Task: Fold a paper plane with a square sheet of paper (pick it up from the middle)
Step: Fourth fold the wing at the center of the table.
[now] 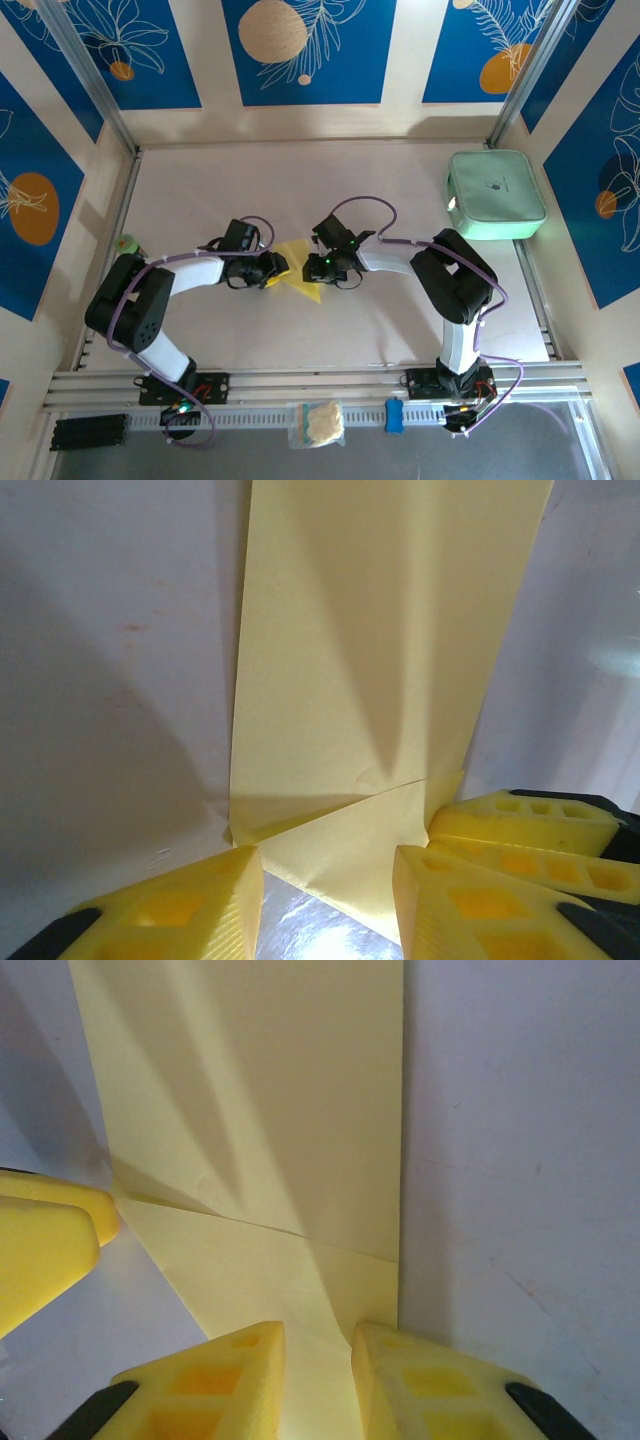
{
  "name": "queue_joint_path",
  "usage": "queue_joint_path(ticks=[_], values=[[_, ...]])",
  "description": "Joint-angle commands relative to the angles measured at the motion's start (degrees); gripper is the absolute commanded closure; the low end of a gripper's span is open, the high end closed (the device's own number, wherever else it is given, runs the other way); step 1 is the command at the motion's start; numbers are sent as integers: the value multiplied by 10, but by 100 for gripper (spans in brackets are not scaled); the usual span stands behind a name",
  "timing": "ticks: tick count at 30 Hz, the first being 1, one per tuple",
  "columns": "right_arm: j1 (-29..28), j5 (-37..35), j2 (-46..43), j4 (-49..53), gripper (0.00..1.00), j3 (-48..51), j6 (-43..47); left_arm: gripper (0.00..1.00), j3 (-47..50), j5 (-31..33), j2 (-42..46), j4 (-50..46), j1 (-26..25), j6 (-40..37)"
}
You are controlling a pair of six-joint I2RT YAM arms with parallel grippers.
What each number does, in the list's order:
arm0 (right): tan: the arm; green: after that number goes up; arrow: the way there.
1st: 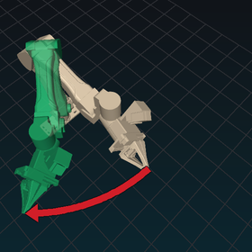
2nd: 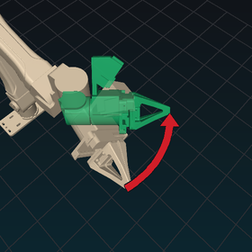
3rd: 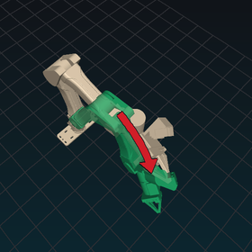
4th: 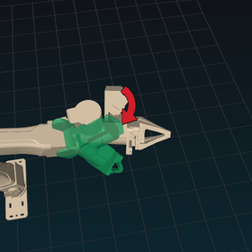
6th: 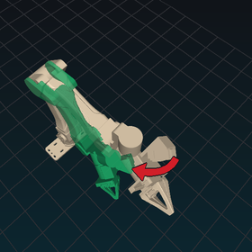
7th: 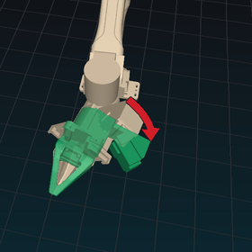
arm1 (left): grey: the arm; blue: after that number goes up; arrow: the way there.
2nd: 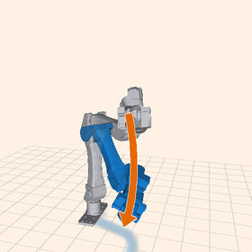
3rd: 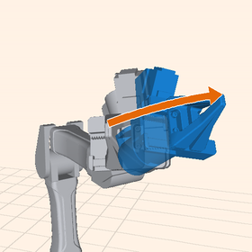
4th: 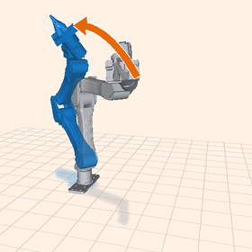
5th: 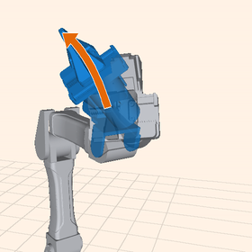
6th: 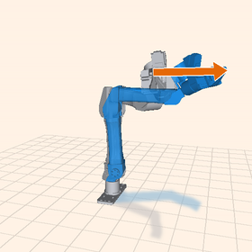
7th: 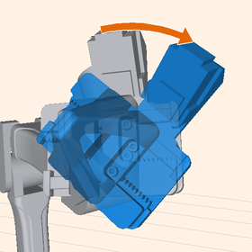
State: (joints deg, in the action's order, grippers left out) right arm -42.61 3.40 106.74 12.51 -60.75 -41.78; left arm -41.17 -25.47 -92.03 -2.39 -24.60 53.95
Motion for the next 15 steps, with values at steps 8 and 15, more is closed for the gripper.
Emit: queue_joint_path(ticks=[8,15], values=[[2,4,29,28,73,-6,6,55,-10,15,0,-19,-1,-7],[3,4,30,28,73,-5,6,53,-7,31,15,-30,-1,-7]])
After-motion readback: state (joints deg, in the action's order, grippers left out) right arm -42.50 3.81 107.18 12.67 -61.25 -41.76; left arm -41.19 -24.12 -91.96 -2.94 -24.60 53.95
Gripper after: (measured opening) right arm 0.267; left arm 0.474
